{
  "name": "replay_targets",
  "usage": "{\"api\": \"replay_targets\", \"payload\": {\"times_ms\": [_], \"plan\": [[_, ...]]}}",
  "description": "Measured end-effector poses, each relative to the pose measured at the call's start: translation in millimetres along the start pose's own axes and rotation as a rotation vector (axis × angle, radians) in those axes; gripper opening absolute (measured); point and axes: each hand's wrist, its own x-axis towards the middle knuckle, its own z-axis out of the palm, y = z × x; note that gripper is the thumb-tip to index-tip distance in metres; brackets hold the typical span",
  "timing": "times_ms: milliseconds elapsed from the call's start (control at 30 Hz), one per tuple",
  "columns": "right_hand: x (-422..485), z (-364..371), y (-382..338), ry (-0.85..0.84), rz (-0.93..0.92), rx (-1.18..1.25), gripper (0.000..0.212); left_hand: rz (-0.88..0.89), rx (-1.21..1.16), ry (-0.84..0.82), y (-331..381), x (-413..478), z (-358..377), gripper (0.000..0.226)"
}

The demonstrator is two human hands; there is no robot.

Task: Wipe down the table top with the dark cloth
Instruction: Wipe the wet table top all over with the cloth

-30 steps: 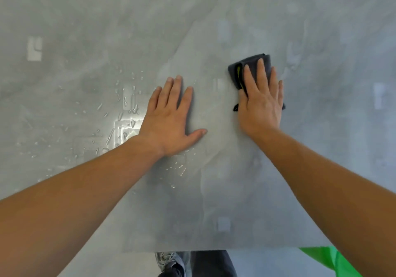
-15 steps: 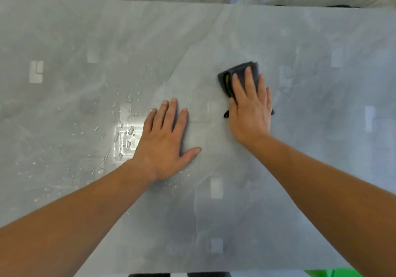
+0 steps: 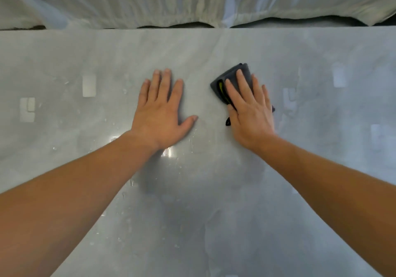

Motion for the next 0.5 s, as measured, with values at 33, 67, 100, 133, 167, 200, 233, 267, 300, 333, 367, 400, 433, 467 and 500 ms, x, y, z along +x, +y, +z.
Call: {"api": "replay_targets", "payload": {"times_ms": [33,67,100,133,167,200,233,267,300,333,367,400,433,467,500], "plan": [[-9.3,3.2,-0.7,-0.026,-0.076,-0.017,0.055,-0.014,0.004,-0.014,-2.4,3.9,0.0,0.094],[-14.6,5.1,1.1,-0.051,-0.135,-0.026,0.055,-0.017,0.001,-0.027,-4.3,5.8,-0.2,0.095],[-13.6,4.3,4.3,-0.066,-0.167,-0.021,0.054,-0.017,-0.009,-0.035,-5.5,6.5,-0.6,0.096],[-6.3,2.2,7.8,-0.068,-0.175,-0.014,0.054,-0.017,-0.023,-0.037,-6.4,6.8,-1.7,0.096],[4.6,-0.8,9.5,-0.059,-0.155,-0.013,0.054,-0.017,-0.037,-0.038,-6.9,7.0,-2.7,0.097],[19.2,-3.5,10.4,-0.036,-0.108,-0.009,0.054,-0.017,-0.047,-0.039,-6.9,7.2,-3.5,0.097],[37.0,-7.4,9.8,-0.007,-0.034,0.011,0.054,-0.017,-0.053,-0.034,-6.4,7.3,-3.7,0.097],[56.3,-11.3,6.7,0.023,0.05,0.047,0.054,-0.02,-0.058,-0.025,-5.9,7.0,-3.3,0.097],[75.0,-14.7,0.9,0.05,0.129,0.081,0.055,-0.022,-0.064,-0.016,-5.7,6.8,-2.4,0.097],[90.6,-16.4,-7.3,0.073,0.191,0.1,0.055,-0.022,-0.068,-0.01,-5.7,6.6,-1.3,0.096],[100.6,-15.7,-17.5,0.083,0.219,0.097,0.056,-0.018,-0.073,-0.007,-6.3,6.5,-0.1,0.096],[104.2,-13.0,-28.2,0.076,0.197,0.075,0.057,-0.01,-0.082,-0.005,-7.5,6.0,0.1,0.094],[102.7,-9.7,-37.6,0.054,0.118,0.043,0.057,0.003,-0.101,0.0,-9.3,5.4,-0.5,0.093],[98.4,-6.7,-42.8,0.026,0.004,0.007,0.057,0.018,-0.128,0.009,-12.0,5.0,-2.1,0.091],[93.7,-5.3,-43.7,-0.009,-0.11,-0.017,0.057,0.034,-0.156,0.016,-15.5,4.3,-3.6,0.089]]}}
